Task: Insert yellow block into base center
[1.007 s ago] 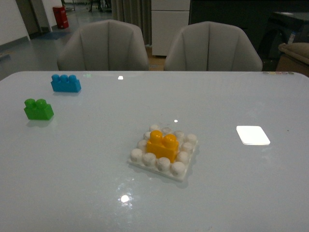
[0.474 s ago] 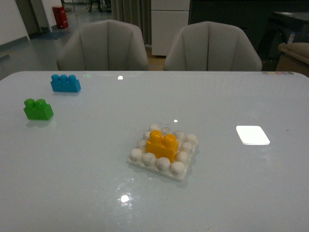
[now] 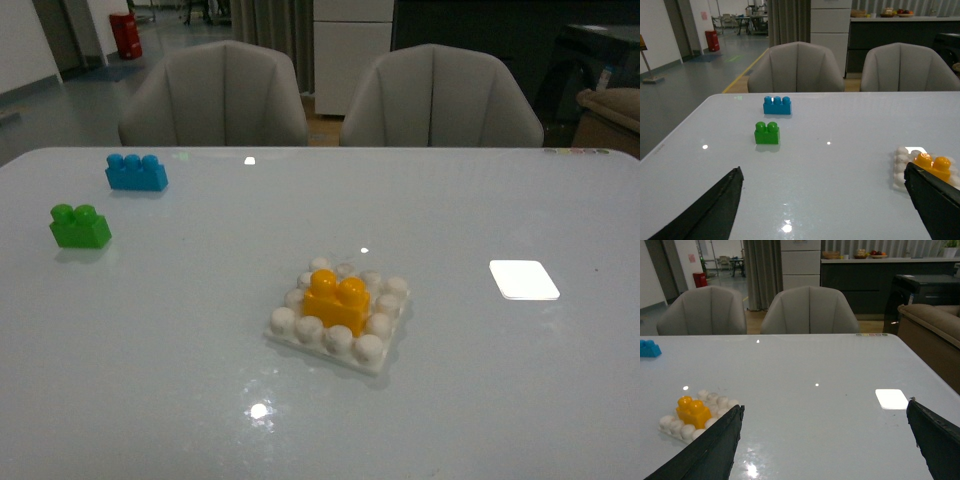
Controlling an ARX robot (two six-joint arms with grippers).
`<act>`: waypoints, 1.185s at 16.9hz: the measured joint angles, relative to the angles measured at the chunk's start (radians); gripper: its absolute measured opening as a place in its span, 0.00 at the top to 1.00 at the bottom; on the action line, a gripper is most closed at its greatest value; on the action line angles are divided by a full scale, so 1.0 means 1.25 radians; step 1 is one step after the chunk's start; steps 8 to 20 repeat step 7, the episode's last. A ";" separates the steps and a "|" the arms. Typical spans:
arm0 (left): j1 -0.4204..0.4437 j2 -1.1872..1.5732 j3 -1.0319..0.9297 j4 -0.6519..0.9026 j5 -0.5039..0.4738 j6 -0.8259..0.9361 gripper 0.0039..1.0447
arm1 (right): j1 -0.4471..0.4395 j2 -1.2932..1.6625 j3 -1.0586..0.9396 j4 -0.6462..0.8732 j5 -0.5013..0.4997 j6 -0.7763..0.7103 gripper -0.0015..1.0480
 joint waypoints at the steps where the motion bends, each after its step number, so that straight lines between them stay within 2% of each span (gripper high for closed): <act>1: 0.000 0.000 0.000 0.000 0.000 0.001 0.05 | 0.000 0.000 0.000 0.000 0.000 0.000 0.06; 20: 0.000 0.000 0.000 0.000 0.000 0.001 0.06 | 0.000 0.000 0.000 0.000 0.000 0.000 0.06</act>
